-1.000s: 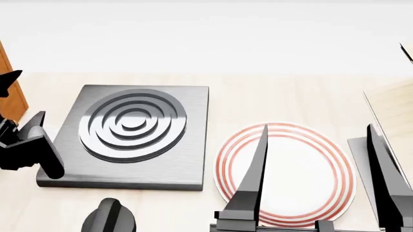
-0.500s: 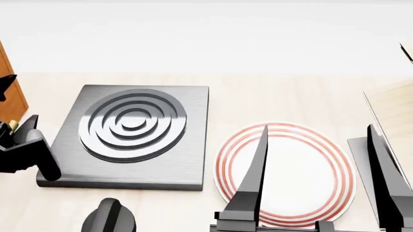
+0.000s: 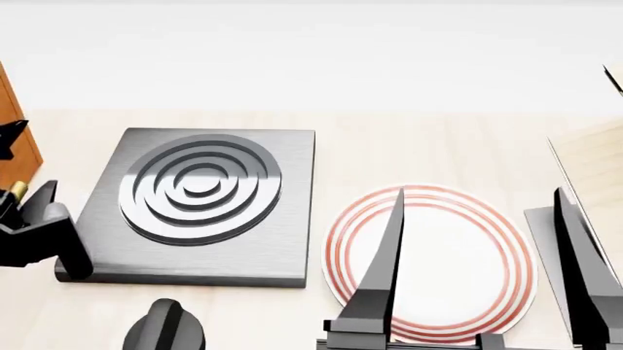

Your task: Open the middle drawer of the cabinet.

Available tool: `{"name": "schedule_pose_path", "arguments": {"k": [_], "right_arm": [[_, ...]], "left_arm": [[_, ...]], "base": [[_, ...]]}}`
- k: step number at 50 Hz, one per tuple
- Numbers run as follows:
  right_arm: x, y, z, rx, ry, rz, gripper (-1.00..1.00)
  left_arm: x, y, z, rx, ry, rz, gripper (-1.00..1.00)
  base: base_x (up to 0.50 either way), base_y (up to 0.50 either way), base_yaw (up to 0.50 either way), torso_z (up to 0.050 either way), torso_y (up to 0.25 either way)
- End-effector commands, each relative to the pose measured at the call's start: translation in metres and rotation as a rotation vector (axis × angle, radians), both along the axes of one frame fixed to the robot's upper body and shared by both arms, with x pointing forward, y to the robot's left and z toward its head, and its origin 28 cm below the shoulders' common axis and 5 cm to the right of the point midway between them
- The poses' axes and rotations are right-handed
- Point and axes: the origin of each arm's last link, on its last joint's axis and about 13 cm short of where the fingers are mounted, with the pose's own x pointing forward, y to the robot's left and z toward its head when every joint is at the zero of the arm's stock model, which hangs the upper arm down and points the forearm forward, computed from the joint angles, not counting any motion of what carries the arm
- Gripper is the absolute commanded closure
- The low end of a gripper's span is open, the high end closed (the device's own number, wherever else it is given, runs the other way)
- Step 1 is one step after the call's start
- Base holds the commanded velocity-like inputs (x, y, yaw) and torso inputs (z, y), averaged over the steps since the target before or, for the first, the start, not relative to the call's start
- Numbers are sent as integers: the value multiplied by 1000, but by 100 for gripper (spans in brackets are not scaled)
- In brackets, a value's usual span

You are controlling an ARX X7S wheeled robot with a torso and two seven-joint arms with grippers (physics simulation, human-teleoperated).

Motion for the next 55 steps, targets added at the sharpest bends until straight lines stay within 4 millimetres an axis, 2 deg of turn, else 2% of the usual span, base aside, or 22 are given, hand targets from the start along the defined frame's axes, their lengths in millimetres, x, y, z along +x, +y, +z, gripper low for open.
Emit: {"name": "schedule_pose_path", "arguments": {"k": [1,24,55], "right_arm": [[0,0,0,0,-1,1,-100],[0,-1,0,5,3,0,-100],[0,-1,0,2,3,2,-100]], "left_arm": [[-1,1,-2,6,6,10,-100],[-4,4,-8,-8,74,97,-100],[-10,15,-10,-8,57,176,-100]], "base": [[0,0,0,0,0],[0,0,0,0,0],[0,0,0,0,0]]}}
